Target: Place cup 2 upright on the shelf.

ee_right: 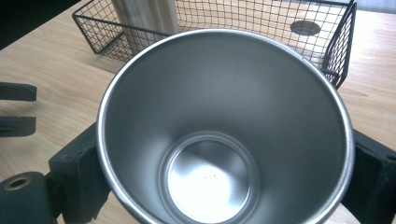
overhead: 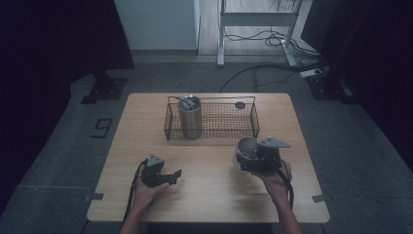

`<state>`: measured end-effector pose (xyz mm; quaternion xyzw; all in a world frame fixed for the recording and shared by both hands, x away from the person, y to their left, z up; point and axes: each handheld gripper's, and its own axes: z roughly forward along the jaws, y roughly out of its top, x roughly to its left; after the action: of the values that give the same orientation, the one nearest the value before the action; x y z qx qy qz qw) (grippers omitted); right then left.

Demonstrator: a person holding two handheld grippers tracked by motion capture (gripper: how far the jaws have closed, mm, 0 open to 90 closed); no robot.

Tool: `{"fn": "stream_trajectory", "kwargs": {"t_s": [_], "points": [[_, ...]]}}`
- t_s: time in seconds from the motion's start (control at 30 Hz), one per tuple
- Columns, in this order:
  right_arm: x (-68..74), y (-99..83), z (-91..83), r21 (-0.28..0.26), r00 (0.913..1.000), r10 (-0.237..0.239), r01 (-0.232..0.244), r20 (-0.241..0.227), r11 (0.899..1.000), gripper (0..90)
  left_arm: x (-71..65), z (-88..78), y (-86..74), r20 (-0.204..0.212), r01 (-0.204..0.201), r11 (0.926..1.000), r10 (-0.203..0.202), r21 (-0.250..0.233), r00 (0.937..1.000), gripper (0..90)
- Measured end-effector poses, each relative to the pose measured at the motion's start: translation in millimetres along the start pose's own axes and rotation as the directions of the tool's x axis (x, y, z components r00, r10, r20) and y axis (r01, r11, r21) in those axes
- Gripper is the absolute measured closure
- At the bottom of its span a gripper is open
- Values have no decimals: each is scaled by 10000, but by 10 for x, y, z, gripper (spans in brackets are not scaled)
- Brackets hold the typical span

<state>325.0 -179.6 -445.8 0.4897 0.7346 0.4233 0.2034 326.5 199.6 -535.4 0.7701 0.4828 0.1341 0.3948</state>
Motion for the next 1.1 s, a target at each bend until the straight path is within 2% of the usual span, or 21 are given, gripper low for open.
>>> {"fn": "stream_trajectory", "kwargs": {"t_s": [1.1], "points": [[-109,423,35,-369,10000,23,-22,17,9993,71,-23,11,-10,221,-25,9999,22,151,9998,130]]}}
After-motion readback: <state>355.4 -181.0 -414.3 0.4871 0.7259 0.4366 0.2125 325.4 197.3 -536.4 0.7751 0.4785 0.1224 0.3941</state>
